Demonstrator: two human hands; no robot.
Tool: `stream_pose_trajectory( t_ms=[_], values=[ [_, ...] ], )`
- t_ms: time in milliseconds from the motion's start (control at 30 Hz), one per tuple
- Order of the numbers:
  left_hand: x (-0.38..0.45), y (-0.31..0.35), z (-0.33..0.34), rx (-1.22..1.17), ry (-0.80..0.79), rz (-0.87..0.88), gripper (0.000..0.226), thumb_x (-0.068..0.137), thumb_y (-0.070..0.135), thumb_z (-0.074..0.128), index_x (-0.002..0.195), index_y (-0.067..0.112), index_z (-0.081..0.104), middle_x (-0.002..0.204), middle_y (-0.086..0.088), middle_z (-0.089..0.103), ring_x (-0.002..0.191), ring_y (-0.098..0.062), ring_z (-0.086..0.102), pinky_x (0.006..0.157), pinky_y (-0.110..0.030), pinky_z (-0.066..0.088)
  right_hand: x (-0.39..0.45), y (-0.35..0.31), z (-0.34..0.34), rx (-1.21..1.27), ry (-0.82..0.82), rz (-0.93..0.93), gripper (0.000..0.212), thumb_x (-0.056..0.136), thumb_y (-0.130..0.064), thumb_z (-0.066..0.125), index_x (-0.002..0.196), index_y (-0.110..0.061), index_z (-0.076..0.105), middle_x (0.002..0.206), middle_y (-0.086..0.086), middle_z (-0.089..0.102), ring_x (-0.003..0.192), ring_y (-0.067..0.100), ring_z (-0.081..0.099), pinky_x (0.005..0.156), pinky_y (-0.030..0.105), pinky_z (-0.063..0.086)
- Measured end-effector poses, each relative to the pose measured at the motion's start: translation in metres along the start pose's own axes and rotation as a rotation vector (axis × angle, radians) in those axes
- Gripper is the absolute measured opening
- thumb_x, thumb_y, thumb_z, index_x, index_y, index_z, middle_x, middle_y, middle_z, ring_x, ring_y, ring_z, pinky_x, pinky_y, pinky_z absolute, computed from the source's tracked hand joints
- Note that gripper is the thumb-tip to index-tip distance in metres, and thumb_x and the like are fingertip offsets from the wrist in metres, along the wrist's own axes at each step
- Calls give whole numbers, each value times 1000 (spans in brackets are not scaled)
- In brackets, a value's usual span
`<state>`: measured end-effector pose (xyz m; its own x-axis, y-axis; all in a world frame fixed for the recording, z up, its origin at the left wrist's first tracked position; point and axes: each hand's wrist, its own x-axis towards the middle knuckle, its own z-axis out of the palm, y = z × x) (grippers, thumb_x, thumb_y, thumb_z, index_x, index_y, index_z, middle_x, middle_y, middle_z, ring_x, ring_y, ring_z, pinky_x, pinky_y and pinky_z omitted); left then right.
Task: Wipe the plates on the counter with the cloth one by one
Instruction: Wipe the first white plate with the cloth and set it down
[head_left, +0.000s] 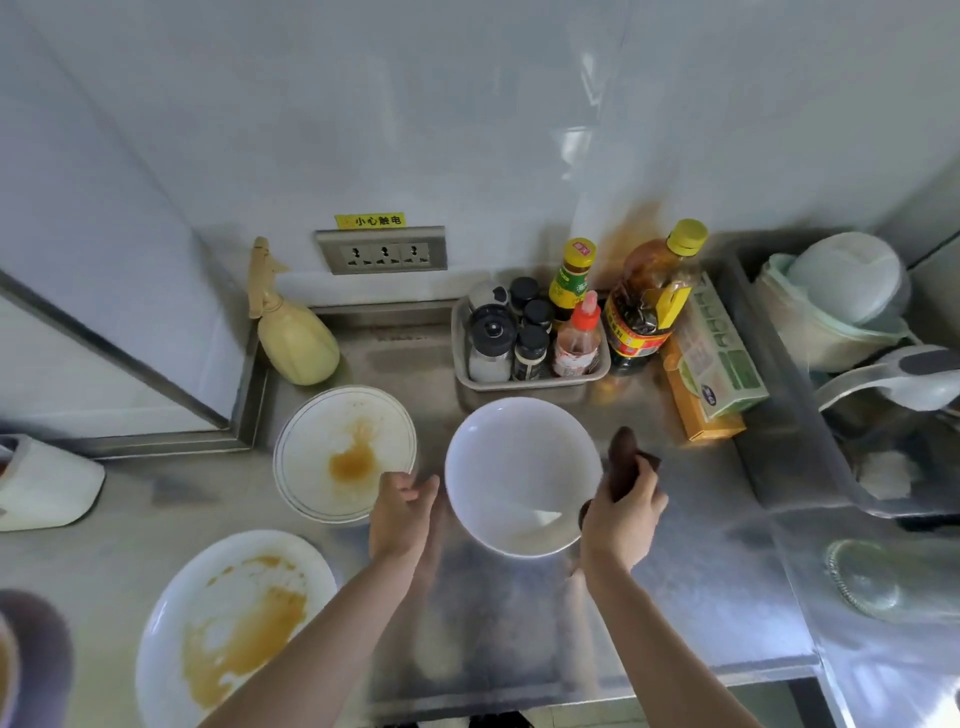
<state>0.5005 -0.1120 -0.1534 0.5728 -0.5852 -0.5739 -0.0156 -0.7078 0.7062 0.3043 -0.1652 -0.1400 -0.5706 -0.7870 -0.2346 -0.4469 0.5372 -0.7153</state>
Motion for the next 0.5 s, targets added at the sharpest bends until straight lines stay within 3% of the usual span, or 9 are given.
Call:
stream_pose_trajectory(
  t_ms=[133, 167, 233, 333, 433, 500],
  values=[
    [1, -2, -38, -438, 61, -394, 28, 94, 25, 53, 106, 0, 53, 78, -13, 59, 63, -21, 60, 53, -31, 53, -24, -5, -7, 27, 18, -160, 40, 92, -18, 55, 131, -22, 46, 125, 10, 46, 109, 32, 51, 83, 50, 46],
    [0, -1, -45, -528, 59, -432, 27, 95, 22, 51, 111, 0, 51, 75, -13, 57, 62, -21, 58, 54, -31, 53, -34, -7, -6, 31, -10, -203, 40, 92, -17, 55, 131, -22, 47, 125, 9, 46, 109, 31, 51, 83, 49, 46],
    [3, -1, -53, -660, 51, -454, 33, 96, 15, 49, 122, -4, 46, 74, -15, 56, 64, -22, 56, 73, -35, 52, -54, -10, -1, 28, -75, -281, 39, 92, -18, 55, 130, -23, 48, 125, 5, 46, 103, 27, 53, 80, 44, 45],
    [5, -1, -54, -808, 85, -455, 31, 97, 8, 46, 125, -3, 40, 101, -23, 61, 70, -29, 58, 87, -40, 44, -81, -9, 9, 8, -186, -372, 39, 91, -17, 57, 128, -25, 50, 125, -2, 45, 93, 28, 57, 71, 37, 42],
    [9, -2, -53, -942, 144, -465, 24, 98, 9, 40, 122, 5, 37, 127, -18, 56, 105, -39, 61, 100, -44, 45, -102, -4, 20, -29, -297, -443, 42, 89, -17, 61, 129, -24, 51, 122, -2, 48, 99, 28, 57, 67, 35, 42],
    [15, -5, -50, -967, 212, -433, 33, 95, 3, 44, 128, 4, 36, 128, -24, 54, 92, -37, 65, 87, -42, 55, -111, -3, 25, -61, -356, -454, 43, 89, -19, 62, 130, -23, 51, 124, -2, 48, 104, 25, 55, 66, 34, 42]
  ],
)
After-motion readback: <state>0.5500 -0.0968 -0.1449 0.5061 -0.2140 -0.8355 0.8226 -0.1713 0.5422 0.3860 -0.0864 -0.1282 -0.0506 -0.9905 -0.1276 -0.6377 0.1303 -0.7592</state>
